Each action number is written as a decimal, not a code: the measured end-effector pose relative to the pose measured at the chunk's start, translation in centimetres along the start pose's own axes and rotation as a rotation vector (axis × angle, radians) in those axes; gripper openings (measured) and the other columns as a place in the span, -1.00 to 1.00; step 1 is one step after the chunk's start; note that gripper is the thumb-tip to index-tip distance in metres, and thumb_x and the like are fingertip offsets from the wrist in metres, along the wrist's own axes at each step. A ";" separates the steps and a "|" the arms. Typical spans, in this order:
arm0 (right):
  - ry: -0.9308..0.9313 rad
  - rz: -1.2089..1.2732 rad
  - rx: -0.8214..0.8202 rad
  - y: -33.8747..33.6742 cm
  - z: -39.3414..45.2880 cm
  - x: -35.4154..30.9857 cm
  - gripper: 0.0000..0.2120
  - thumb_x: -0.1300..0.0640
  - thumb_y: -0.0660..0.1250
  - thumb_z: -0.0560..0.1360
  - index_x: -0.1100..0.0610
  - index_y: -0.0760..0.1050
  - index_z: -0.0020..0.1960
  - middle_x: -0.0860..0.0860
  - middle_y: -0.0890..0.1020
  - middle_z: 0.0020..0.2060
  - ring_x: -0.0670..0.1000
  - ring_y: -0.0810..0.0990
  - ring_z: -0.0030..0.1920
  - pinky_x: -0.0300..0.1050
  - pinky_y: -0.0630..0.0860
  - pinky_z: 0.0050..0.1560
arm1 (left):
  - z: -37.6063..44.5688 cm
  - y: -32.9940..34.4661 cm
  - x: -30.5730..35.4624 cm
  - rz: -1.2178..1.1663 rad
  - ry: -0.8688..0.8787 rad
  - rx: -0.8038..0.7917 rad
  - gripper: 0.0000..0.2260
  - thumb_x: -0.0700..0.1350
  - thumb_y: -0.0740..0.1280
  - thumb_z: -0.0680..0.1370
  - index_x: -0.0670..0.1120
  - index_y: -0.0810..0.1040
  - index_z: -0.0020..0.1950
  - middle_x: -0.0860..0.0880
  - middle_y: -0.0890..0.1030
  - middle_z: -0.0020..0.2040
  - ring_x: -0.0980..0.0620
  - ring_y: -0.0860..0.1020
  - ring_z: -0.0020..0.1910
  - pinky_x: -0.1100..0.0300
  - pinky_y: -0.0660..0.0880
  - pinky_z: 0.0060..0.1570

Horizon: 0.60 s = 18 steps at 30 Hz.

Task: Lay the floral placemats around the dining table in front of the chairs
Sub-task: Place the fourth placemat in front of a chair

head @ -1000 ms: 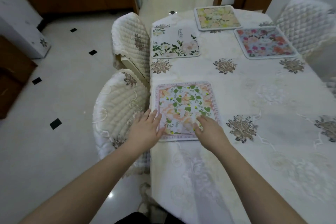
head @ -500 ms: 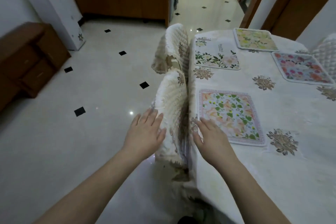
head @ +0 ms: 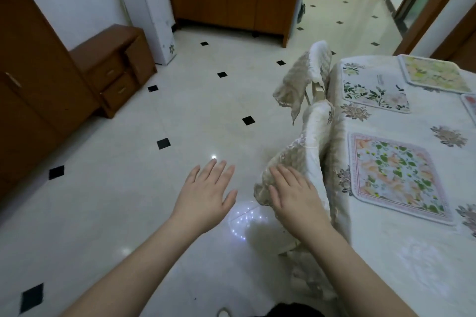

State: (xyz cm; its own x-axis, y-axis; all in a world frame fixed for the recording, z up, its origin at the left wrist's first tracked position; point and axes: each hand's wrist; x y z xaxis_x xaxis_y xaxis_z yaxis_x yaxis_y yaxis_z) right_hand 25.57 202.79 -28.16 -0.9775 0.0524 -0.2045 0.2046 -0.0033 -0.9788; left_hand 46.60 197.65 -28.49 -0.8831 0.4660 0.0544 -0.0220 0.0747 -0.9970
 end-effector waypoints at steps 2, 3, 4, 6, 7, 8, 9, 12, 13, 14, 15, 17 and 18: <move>-0.023 -0.014 -0.016 0.2 0.3 -0.7 -0.51 -0.04 0.00 0.67 0.00 0.12 0.58 -0.05 0.23 0.55 -0.02 0.13 0.55 -0.07 0.05 0.51 | 0.0 0.0 -0.8 0.021 0.000 -0.018 -0.44 0.20 -0.09 0.65 0.04 -0.04 0.62 0.03 0.05 0.63 0.02 -0.05 0.60 -0.01 -0.11 0.53; -0.036 -0.020 -0.031 0.3 0.5 -0.9 -0.50 -0.04 -0.01 0.67 0.00 0.10 0.58 -0.05 0.21 0.55 -0.01 0.13 0.55 -0.06 0.05 0.52 | 0.2 0.0 -0.9 0.039 0.007 -0.023 -0.43 0.22 -0.10 0.65 0.04 -0.07 0.62 0.03 0.03 0.63 0.02 -0.07 0.60 -0.01 -0.13 0.53; -0.049 -0.019 -0.041 0.5 0.6 -1.0 -0.50 -0.04 -0.01 0.66 0.01 0.10 0.58 -0.04 0.22 0.55 0.00 0.13 0.55 -0.04 0.06 0.52 | 0.5 0.0 -1.0 0.051 0.016 -0.023 -0.42 0.23 -0.11 0.64 0.04 -0.08 0.62 0.03 0.01 0.63 0.02 -0.09 0.60 -0.01 -0.14 0.52; -0.070 -0.011 -0.055 0.9 1.0 -1.2 -0.50 -0.02 0.02 0.66 0.03 0.13 0.58 -0.01 0.25 0.55 0.03 0.17 0.55 -0.01 0.09 0.51 | 1.3 -0.1 -0.9 0.057 0.024 -0.022 -0.42 0.23 -0.11 0.64 0.04 -0.08 0.62 0.03 0.01 0.63 0.02 -0.10 0.60 -0.01 -0.14 0.52; -0.076 -0.008 -0.064 1.3 1.2 -1.2 -0.50 -0.01 0.03 0.66 0.04 0.14 0.58 0.00 0.26 0.54 0.03 0.18 0.55 -0.01 0.09 0.52 | 1.9 -0.2 -0.7 0.061 0.024 -0.025 -0.42 0.23 -0.10 0.64 0.04 -0.08 0.62 0.03 0.01 0.63 0.02 -0.10 0.60 -0.01 -0.14 0.52; -0.076 -0.003 -0.073 1.5 1.5 -1.1 -0.50 -0.01 0.03 0.65 0.04 0.14 0.58 -0.01 0.26 0.54 0.03 0.17 0.55 0.00 0.09 0.52 | 2.4 -0.2 -0.6 0.063 0.020 -0.029 -0.41 0.23 -0.10 0.64 0.03 -0.07 0.62 0.02 0.01 0.63 0.02 -0.10 0.60 0.00 -0.14 0.52; -0.066 0.003 -0.080 1.8 1.9 -0.9 -0.49 -0.02 0.03 0.65 0.04 0.14 0.58 -0.01 0.25 0.54 0.03 0.17 0.55 0.00 0.09 0.52 | 3.1 -0.2 -0.6 0.063 0.015 -0.032 -0.41 0.23 -0.10 0.64 0.03 -0.07 0.62 0.02 0.00 0.63 0.02 -0.10 0.60 0.00 -0.14 0.52; -0.032 0.032 -0.072 2.3 3.8 0.2 -0.49 -0.03 0.04 0.65 0.05 0.17 0.57 0.01 0.26 0.54 0.05 0.18 0.55 0.04 0.10 0.52 | 5.4 -0.4 -0.4 0.088 0.022 -0.021 -0.41 0.24 -0.10 0.64 0.02 -0.07 0.62 0.01 0.00 0.63 0.02 -0.09 0.60 0.00 -0.13 0.53; -0.029 0.042 -0.078 2.2 4.5 0.6 -0.50 -0.03 0.06 0.65 0.05 0.18 0.56 0.02 0.27 0.54 0.07 0.18 0.55 0.05 0.11 0.52 | 6.2 -0.6 -0.2 0.096 0.028 -0.025 -0.41 0.24 -0.10 0.64 0.02 -0.07 0.62 0.01 0.00 0.63 0.01 -0.08 0.60 0.00 -0.13 0.53; -0.027 0.044 -0.072 2.2 5.2 0.9 -0.50 -0.03 0.08 0.65 0.06 0.20 0.56 0.03 0.28 0.54 0.08 0.19 0.55 0.06 0.12 0.51 | 6.9 -0.8 -0.1 0.103 0.030 -0.020 -0.41 0.24 -0.11 0.64 0.02 -0.07 0.62 0.01 0.00 0.63 0.01 -0.09 0.60 -0.01 -0.13 0.53; -0.027 0.038 -0.053 2.0 6.1 1.3 -0.51 -0.03 0.10 0.64 0.08 0.23 0.55 0.05 0.31 0.52 0.09 0.22 0.54 0.06 0.15 0.50 | 7.7 -1.0 0.0 0.110 0.029 -0.011 -0.41 0.24 -0.12 0.64 0.02 -0.07 0.62 0.01 -0.01 0.63 0.01 -0.09 0.60 -0.01 -0.14 0.52; -0.031 0.038 -0.033 1.6 8.1 1.8 -0.52 0.00 0.14 0.63 0.11 0.29 0.52 0.07 0.36 0.49 0.12 0.28 0.51 0.08 0.20 0.48 | 9.3 -1.2 0.0 0.101 0.014 -0.017 -0.41 0.23 -0.14 0.64 0.02 -0.08 0.62 0.01 -0.02 0.63 0.02 -0.11 0.60 -0.01 -0.16 0.52; -0.034 0.037 -0.033 1.5 9.1 2.0 -0.52 0.00 0.15 0.63 0.12 0.30 0.52 0.08 0.37 0.49 0.13 0.28 0.51 0.09 0.20 0.47 | 10.0 -1.2 -0.1 0.097 0.007 -0.017 -0.41 0.23 -0.14 0.64 0.02 -0.07 0.62 0.01 -0.02 0.63 0.02 -0.11 0.60 0.00 -0.16 0.52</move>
State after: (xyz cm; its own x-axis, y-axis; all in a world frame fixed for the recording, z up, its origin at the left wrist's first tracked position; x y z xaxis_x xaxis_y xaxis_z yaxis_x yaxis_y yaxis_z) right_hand 23.42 193.82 -30.08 -0.9703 0.0192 -0.2413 0.2418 0.0288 -0.9699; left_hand 42.04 188.74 -27.82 -0.8776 0.4776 -0.0416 0.0712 0.0441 -0.9965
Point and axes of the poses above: each hand's wrist, its own z-axis towards the middle knuckle, its own y-axis out of the palm, x = y × z
